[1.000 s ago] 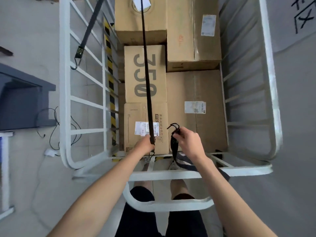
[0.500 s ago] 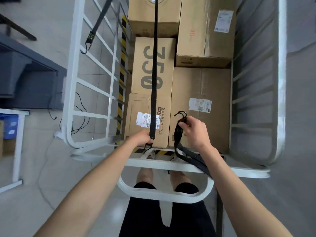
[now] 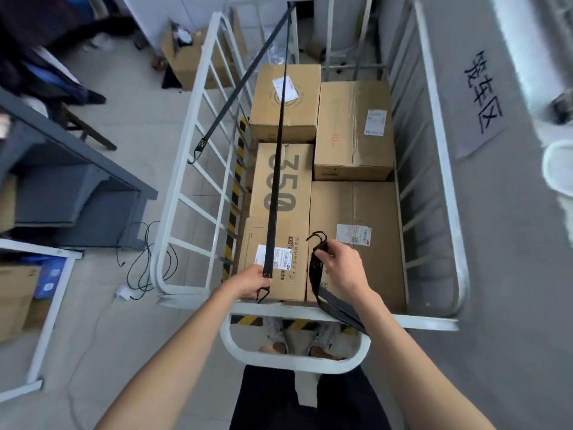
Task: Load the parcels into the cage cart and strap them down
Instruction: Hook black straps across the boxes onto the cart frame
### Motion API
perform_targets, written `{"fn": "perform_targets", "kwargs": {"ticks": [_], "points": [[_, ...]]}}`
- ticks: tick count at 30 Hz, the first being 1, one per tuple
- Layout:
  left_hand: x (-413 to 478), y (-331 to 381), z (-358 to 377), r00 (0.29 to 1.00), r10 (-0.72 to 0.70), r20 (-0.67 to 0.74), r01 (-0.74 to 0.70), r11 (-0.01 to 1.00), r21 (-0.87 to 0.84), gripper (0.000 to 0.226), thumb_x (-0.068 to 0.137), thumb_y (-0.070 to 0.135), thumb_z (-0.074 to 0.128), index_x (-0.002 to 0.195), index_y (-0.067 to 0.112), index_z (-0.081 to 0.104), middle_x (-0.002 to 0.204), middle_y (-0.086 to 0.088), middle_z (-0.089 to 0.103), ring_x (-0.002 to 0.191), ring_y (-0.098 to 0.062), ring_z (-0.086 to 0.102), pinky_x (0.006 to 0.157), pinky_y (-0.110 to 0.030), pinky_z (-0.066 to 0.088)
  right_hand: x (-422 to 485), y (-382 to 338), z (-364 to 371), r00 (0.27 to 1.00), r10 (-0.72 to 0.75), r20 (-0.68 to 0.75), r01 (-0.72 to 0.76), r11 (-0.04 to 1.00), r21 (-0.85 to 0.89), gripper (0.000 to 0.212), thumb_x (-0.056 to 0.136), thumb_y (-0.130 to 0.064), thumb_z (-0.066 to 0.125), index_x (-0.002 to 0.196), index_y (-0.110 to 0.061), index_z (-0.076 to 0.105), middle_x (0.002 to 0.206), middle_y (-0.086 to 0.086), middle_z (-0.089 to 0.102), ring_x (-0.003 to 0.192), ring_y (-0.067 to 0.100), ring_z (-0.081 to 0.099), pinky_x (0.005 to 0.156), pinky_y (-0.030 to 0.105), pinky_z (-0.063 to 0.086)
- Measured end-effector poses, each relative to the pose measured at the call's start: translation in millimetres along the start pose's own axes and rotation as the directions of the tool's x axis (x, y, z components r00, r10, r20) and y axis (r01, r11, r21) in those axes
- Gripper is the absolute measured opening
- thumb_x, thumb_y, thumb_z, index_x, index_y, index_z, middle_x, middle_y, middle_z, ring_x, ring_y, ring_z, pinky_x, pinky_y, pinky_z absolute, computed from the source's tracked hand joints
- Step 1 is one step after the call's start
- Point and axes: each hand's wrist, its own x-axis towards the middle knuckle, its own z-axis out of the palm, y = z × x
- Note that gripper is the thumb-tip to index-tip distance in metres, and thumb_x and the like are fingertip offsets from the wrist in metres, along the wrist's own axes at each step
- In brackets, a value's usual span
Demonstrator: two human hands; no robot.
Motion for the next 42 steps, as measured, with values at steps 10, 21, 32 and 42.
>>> {"fn": "perform_targets", "kwargs": {"ticks": [10, 21, 32, 42], "points": [[-65.5, 63.8, 24.5, 0.925, 0.302, -0.232, -0.334, 0.935, -0.114, 0.057, 0.097, 0.033, 0.061, 0.149, 0.019, 0.044, 0.144, -0.001, 0.054, 0.125, -0.016, 0.054, 0.093, -0.028, 0.045, -35.9, -30.7, -16.1, 0.997, -0.067, -0.047, 0.067, 0.998, -0.009, 0.011, 0.098, -0.023, 0.063, 0.090, -0.016, 0.066, 0.089, 0.000, 0.073, 0.066, 0.007, 0.062, 0.058, 0.022, 0.050], [-148.0, 80.9, 52.7, 0.761, 0.515, -0.394, -0.589, 0.803, -0.090, 0.027, 0.091, 0.030, 0.070, 0.116, 0.022, 0.066, 0.093, 0.004, 0.071, 0.086, -0.015, 0.068, 0.074, -0.036, 0.058, -103.1, -87.9, -39.7, 0.960, -0.197, -0.201, 0.211, 0.976, 0.053, 0.007, 0.092, -0.025, 0.070, 0.085, -0.024, 0.067, 0.083, -0.004, 0.071, 0.081, 0.016, 0.069, 0.071, 0.032, 0.058], [-244.6, 106.2, -37.9, 0.540, 0.756, -0.369, -0.799, 0.598, 0.055, 0.013, 0.098, 0.012, 0.061, 0.106, 0.016, 0.070, 0.091, 0.004, 0.073, 0.076, 0.001, 0.071, 0.057, -0.011, 0.051, -127.9, -177.8, -85.0, 0.867, -0.421, -0.266, 0.473, 0.865, 0.171, 0.015, 0.095, -0.022, 0.068, 0.104, -0.012, 0.074, 0.090, 0.000, 0.075, 0.082, 0.007, 0.072, 0.072, 0.022, 0.058], [-324.9, 178.0, -125.7, 0.380, 0.841, -0.385, -0.919, 0.391, -0.053, 0.023, 0.102, 0.012, 0.055, 0.121, 0.000, 0.056, 0.104, -0.010, 0.074, 0.097, -0.014, 0.074, 0.069, -0.035, 0.064, -123.1, -242.0, -168.9, 0.749, -0.495, -0.440, 0.628, 0.741, 0.236, 0.011, 0.099, -0.022, 0.063, 0.096, -0.029, 0.071, 0.087, -0.002, 0.074, 0.077, 0.012, 0.073, 0.061, 0.029, 0.059]]}}
